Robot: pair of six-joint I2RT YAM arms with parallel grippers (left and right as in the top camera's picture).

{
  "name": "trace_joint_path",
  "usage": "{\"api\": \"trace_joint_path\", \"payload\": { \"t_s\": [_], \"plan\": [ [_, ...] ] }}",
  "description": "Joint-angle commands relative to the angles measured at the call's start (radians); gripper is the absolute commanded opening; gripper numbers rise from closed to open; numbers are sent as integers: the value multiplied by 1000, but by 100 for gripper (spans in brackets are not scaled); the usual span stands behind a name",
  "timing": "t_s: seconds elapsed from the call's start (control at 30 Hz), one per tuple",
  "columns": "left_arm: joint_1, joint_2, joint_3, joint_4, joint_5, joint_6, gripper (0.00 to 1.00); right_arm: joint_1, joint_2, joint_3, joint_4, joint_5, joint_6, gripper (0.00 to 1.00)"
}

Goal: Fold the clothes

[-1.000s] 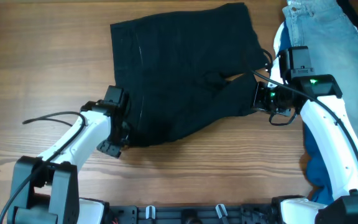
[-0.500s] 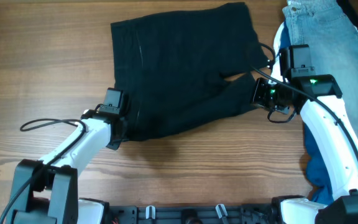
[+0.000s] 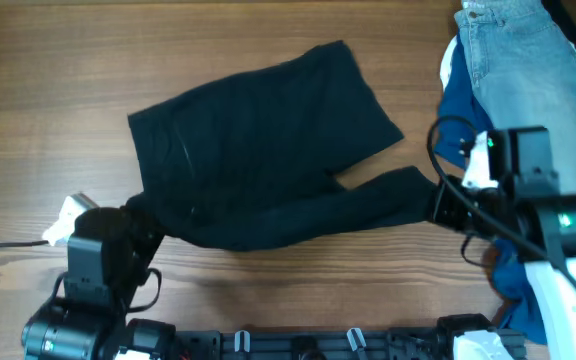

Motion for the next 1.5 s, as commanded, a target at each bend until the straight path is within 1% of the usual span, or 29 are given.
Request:
{"api": "trace_joint_path", "payload": {
  "t_s": [0.0, 0.03, 0.07, 0.17, 0.2, 0.23, 0.27, 0.3, 0.33, 0.47, 0.53, 0.57, 0.6, 0.63, 0.7, 0.77, 0.87, 0.97, 1.0, 1.03, 1.07, 1.1, 1.13, 1.17, 1.23, 1.3, 1.37, 1.4, 1.47],
  "plan": [
    [6, 14, 8, -35, -60, 31, 4, -2, 0, 50, 134, 26, -18, 4],
    [6, 37, 8, -39, -93, 31, 4, -2, 55, 50, 268, 15, -49, 4],
    [6, 60, 8, -39, -116, 29, 4, -2, 107, 50, 351, 3, -71, 4],
    [6, 146, 8, -39, -188, -3, 4, -2, 304, 50, 560, -48, -133, 4],
    [6, 208, 8, -31, -232, -30, 4, -2, 404, 50, 650, -48, -160, 4],
    [6, 253, 8, -20, -267, -58, 4, -2, 468, 50, 713, -56, -179, 4],
    [6, 290, 8, 1, -293, -61, 4, -2, 515, 50, 763, -62, -183, 4],
    [6, 355, 8, 55, -341, -61, 4, -1, 598, 50, 881, -93, -198, 4],
    [6, 404, 8, 108, -372, -61, 4, -1, 634, 50, 942, -113, -199, 4],
    [37, 601, 8, 364, -412, -52, 4, 22, 721, 50, 1203, -149, -198, 4],
    [61, 682, 8, 489, -412, -51, 4, 46, 737, 50, 1313, -118, -200, 4],
    [71, 716, 8, 565, -421, -30, 4, 64, 746, 50, 1368, -58, -199, 4],
    [75, 732, 8, 615, -427, -8, 4, 73, 753, 50, 1395, -24, -199, 4],
    [79, 776, 8, 755, -430, 57, 4, 94, 784, 50, 1457, 46, -199, 4],
    [82, 821, 8, 851, -440, 83, 4, 105, 835, 50, 1516, 59, -199, 4],
    [82, 891, 8, 930, -470, 83, 4, 113, 925, 50, 1624, 59, -198, 4],
    [85, 960, 8, 990, -475, 83, 4, 117, 1007, 50, 1742, 59, -198, 4],
    [108, 1012, 8, 1045, -475, 83, 5, 117, 1051, 50, 1790, 84, -198, 4],
    [116, 1021, 8, 1055, -475, 82, 8, 117, 1057, 50, 1790, 98, -198, 5],
    [122, 1022, 8, 1056, -475, 82, 15, 117, 1059, 50, 1793, 101, -199, 6],
    [132, 1023, 8, 1059, -475, 83, 43, 117, 1060, 50, 1796, 101, -199, 34],
    [142, 1023, 8, 1059, -475, 83, 98, 117, 1060, 50, 1801, 100, -197, 66],
    [148, 1023, 8, 1059, -475, 83, 100, 117, 1060, 50, 1802, 84, -186, 87],
    [154, 1023, 8, 1059, -474, 83, 100, 117, 1060, 50, 1800, 68, -171, 99],
    [156, 1023, 8, 1061, -474, 101, 100, 117, 1057, 51, 1764, 34, -163, 100],
    [155, 1020, 9, 1082, -421, 263, 100, 117, 1042, 71, 1648, 5, -208, 99],
    [155, 1011, 9, 1072, -275, 426, 100, 117, 1020, 127, 1455, -31, -294, 100],
    [156, 1006, 9, 1046, -201, 473, 100, 117, 1004, 177, 1310, -37, -369, 99],
    [164, 999, 12, 963, -113, 476, 100, 117, 984, 238, 1127, -36, -447, 99]
  ]
}}
